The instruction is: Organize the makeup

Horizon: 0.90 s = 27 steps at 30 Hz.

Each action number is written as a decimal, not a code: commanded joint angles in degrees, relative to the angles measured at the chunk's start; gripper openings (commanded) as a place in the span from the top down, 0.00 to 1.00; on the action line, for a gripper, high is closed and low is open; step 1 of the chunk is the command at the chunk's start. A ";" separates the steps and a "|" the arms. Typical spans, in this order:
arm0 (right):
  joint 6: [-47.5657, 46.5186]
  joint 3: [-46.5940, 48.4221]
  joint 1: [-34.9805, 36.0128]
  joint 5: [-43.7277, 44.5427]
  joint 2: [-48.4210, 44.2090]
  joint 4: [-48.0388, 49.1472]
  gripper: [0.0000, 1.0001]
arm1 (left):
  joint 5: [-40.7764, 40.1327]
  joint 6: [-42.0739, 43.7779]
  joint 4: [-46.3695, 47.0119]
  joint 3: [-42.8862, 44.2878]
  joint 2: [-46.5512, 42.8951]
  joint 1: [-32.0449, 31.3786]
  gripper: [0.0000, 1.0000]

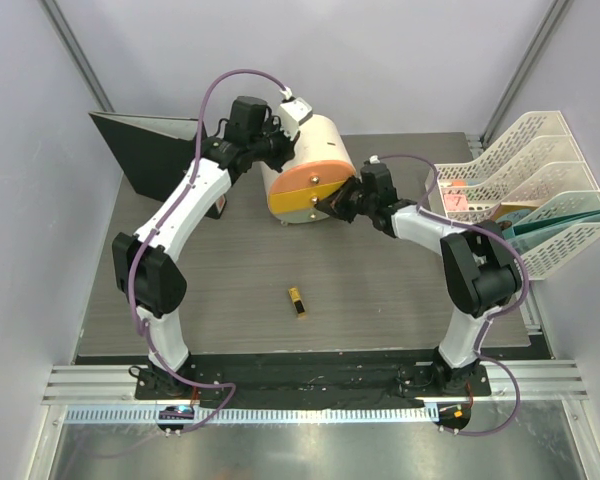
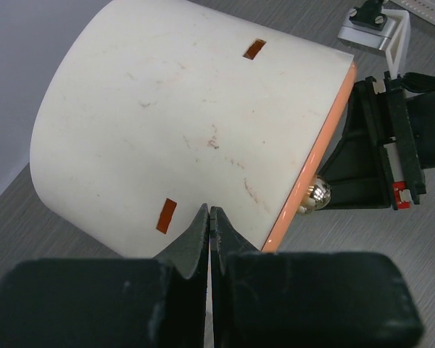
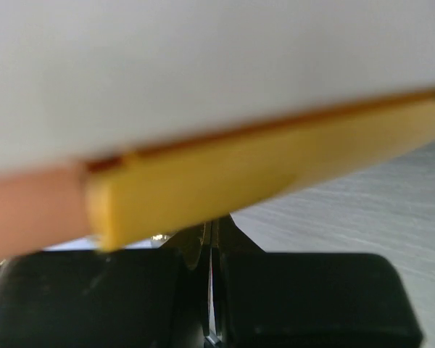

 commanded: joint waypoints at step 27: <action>23.46 -18.87 -1.41 -2.64 0.15 27.22 0.34 | -0.32 0.91 -3.85 -2.29 -0.08 -0.20 1.00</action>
